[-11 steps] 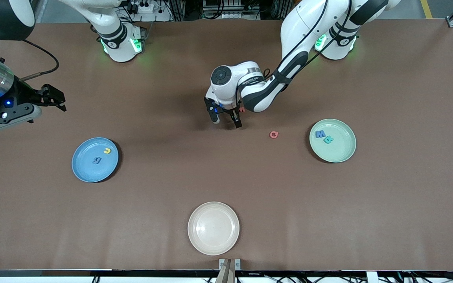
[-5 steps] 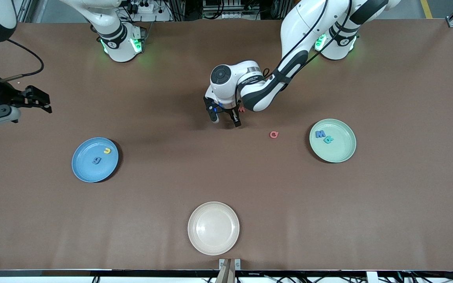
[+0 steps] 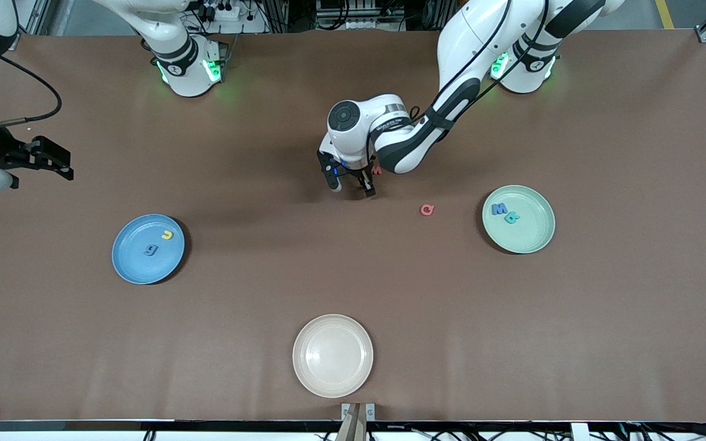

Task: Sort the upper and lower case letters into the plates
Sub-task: 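Lower the left gripper and grasp the yellow letter H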

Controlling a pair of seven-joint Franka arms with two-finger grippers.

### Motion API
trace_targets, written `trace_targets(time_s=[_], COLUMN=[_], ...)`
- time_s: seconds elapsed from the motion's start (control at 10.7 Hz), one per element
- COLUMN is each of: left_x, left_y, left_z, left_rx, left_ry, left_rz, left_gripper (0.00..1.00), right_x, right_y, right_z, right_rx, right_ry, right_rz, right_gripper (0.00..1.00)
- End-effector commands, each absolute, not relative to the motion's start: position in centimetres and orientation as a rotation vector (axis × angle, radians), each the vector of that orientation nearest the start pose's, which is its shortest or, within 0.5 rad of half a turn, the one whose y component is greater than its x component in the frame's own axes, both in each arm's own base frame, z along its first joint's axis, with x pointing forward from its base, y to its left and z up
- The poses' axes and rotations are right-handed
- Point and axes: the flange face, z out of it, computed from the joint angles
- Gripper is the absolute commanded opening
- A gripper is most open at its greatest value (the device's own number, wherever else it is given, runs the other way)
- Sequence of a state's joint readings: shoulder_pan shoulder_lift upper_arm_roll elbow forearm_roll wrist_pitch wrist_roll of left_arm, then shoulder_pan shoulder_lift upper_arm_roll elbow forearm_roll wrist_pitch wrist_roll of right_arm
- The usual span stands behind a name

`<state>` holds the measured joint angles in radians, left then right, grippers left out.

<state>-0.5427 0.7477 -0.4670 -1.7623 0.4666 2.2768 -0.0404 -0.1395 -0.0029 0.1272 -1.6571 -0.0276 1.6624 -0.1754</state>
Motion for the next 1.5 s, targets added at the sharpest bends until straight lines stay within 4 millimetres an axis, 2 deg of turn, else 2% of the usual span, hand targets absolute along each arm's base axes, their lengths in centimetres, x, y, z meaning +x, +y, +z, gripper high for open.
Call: trace_targets(time_s=[0.0, 0.19, 0.37, 0.66, 0.75, 0.84, 0.94, 1.12, 1.22, 1.31, 1.4], left_x=[37.0, 37.2, 37.9, 39.9, 40.6, 42.4, 44.9, 47.9, 49.7, 51.9, 54.2], left_y=[-52.5, -52.3, -51.8, -50.0, -49.2, -47.9, -45.9, -41.9, -39.2, -35.7, -31.7], left_z=[16.1, 16.3, 16.8, 18.0, 18.8, 20.1, 21.2, 23.9, 25.1, 26.3, 26.8], left_rx=[-2.55, -2.551, -2.546, -2.526, -2.498, -2.452, -2.405, -2.333, -2.299, -2.286, -2.298], left_ry=[1.71, 1.699, 1.677, 1.638, 1.635, 1.664, 1.711, 1.756, 1.789, 1.818, 1.82], left_rz=[0.168, 0.177, 0.199, 0.238, 0.259, 0.289, 0.341, 0.415, 0.458, 0.485, 0.526], left_gripper=[0.17, 0.17, 0.16, 0.14, 0.14, 0.14, 0.14, 0.15, 0.15, 0.15, 0.15], right_x=[55.7, 55.6, 55.3, 55.2, 55.0, 54.9, 54.7, 54.2, 53.9, 53.6, 53.0], right_y=[-0.7, 0.7, 2.1, 3.0, 3.9, 4.3, 5.4, 8.0, 10.0, 12.5, 14.4], right_z=[60.0, 60.1, 60.1, 59.9, 59.7, 59.7, 59.7, 59.5, 59.4, 58.6, 57.5], right_rx=[-3.164, -3.164, -3.168, -3.166, -3.13, -3.119, -3.119, -3.123, -3.126, -3.125, -3.127], right_ry=[-0.237, -0.256, -0.205, -0.17, -0.069, -0.034, -0.06, -0.065, -0.048, -0.112, -0.165], right_rz=[-0.008, -0.009, 0.006, 0.02, 0.044, 0.053, 0.053, 0.083, 0.09, 0.111, 0.145], right_gripper=[1.0, 1.0, 1.0, 1.0, 1.0, 1.0, 1.0, 1.0, 1.0, 1.0, 1.0])
